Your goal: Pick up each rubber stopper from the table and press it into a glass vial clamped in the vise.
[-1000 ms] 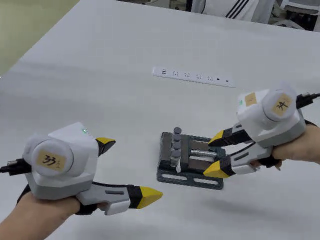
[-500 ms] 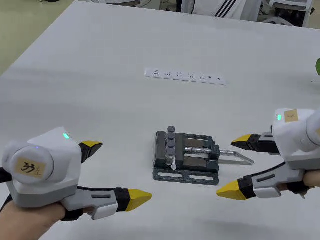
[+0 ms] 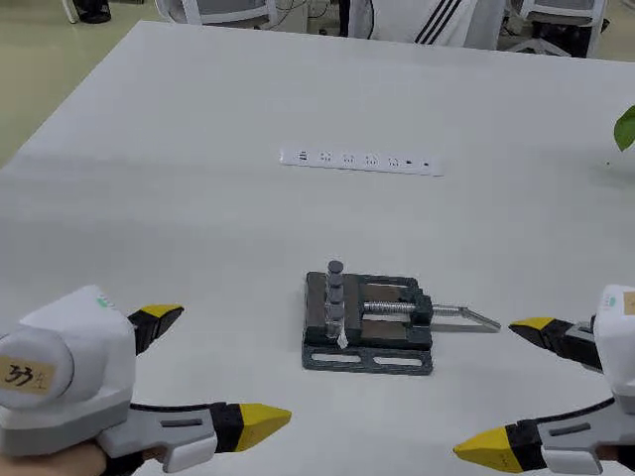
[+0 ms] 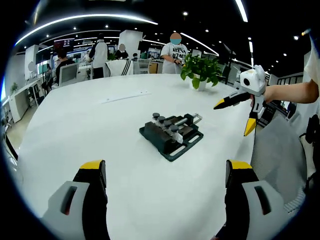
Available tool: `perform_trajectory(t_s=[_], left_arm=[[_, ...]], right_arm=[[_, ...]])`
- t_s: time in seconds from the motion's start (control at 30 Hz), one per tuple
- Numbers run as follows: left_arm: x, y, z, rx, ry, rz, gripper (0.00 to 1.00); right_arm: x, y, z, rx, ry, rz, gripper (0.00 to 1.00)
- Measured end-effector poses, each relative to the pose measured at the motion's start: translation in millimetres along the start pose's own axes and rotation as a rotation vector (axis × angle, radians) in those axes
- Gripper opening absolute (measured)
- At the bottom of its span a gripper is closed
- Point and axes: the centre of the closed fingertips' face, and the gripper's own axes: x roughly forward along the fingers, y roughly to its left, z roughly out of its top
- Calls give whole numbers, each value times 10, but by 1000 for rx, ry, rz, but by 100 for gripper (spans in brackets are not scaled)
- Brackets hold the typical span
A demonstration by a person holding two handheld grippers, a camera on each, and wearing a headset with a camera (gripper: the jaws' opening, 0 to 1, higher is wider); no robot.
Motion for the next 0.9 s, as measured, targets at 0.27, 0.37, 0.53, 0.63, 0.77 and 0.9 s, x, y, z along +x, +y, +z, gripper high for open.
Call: perform_trajectory(t_s=[0.27, 0.37, 0.53, 0.63, 0.77, 0.9], left_arm=[[11, -24, 30, 2, -2, 1, 99], [3, -43, 69, -9, -14, 6, 99], [2, -55, 93, -8, -18, 15, 99], [-4, -46, 104, -8, -22, 17, 99], [-2, -25, 119, -12, -30, 24, 99], [4, -28, 132, -12, -33, 27, 99]], right_arm=[[-32, 16, -5, 46, -44, -19, 99], [-19, 31, 27, 45, -64, -14, 99], [-20, 54, 18, 67, -82, -17, 99], [-3, 79, -24, 77, -71, -14, 99], [-13, 104, -3, 81, -78, -18, 99], [-40, 61, 9, 85, -87, -33, 99]])
